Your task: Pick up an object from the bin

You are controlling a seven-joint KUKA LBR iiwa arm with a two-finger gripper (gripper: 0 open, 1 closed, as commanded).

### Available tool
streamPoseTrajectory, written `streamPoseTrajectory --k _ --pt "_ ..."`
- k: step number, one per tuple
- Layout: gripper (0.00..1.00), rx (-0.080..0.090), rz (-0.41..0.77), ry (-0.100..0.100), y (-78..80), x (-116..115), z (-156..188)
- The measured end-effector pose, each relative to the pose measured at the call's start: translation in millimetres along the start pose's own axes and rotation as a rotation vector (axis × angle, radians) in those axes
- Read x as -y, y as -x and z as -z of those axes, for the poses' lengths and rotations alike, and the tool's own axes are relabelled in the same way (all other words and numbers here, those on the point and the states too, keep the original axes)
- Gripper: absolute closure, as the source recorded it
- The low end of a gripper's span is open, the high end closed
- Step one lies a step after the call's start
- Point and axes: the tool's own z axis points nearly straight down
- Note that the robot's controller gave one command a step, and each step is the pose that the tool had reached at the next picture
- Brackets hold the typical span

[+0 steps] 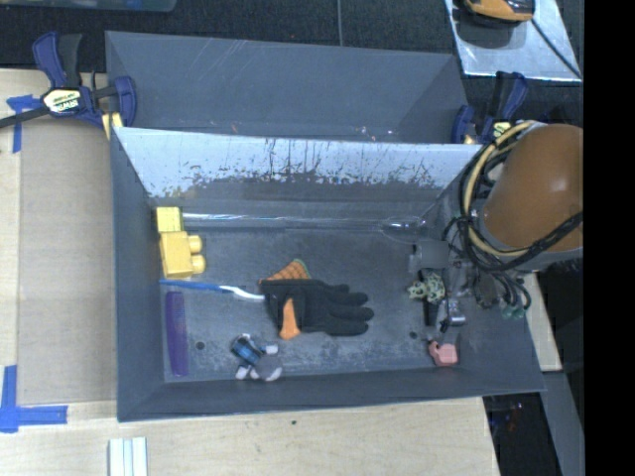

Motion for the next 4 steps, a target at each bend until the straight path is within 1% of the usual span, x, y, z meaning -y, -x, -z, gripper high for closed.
streamPoseTrajectory --k 1,2,3,4 --pt "0.0 0.008 0.002 -0.001 1.8 -1 4" --pt "0.0 0.012 -0.024 -0.001 -17.3 -46 -58" --pt "1.0 0.026 -0.115 -0.004 14.8 -88 -75" --pt "1.0 0.026 -0.115 -0.005 14.8 -88 -75"
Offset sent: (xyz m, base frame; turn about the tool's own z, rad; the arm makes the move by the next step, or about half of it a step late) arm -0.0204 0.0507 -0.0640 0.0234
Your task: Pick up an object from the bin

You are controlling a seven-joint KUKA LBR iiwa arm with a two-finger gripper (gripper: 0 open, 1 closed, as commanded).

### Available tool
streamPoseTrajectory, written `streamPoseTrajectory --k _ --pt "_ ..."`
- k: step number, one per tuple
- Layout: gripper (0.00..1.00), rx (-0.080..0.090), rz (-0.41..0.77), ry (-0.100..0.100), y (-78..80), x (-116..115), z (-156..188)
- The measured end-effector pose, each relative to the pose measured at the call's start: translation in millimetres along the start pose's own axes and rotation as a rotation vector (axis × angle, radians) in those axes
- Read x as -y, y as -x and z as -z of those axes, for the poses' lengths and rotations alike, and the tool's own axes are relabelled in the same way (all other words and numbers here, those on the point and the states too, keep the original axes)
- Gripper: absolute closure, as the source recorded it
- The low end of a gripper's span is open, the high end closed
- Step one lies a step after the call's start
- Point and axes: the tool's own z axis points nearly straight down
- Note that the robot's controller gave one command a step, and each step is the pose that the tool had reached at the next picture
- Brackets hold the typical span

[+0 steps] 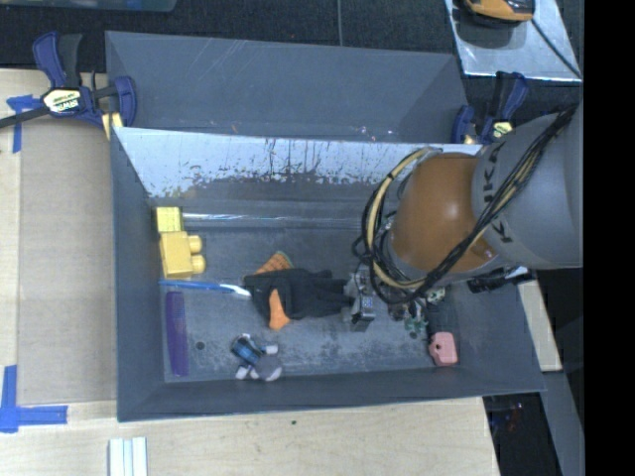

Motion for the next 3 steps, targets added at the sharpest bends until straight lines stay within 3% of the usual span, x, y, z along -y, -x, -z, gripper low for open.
streamPoseTrajectory --k 1,2,3 --pt "1.0 0.0 0.0 0.0 0.0 0 0" --pt "1.0 -0.006 -0.009 -0.001 -4.0 -8 60" --pt "1.0 -0.008 0.037 -0.002 -0.8 8 136"
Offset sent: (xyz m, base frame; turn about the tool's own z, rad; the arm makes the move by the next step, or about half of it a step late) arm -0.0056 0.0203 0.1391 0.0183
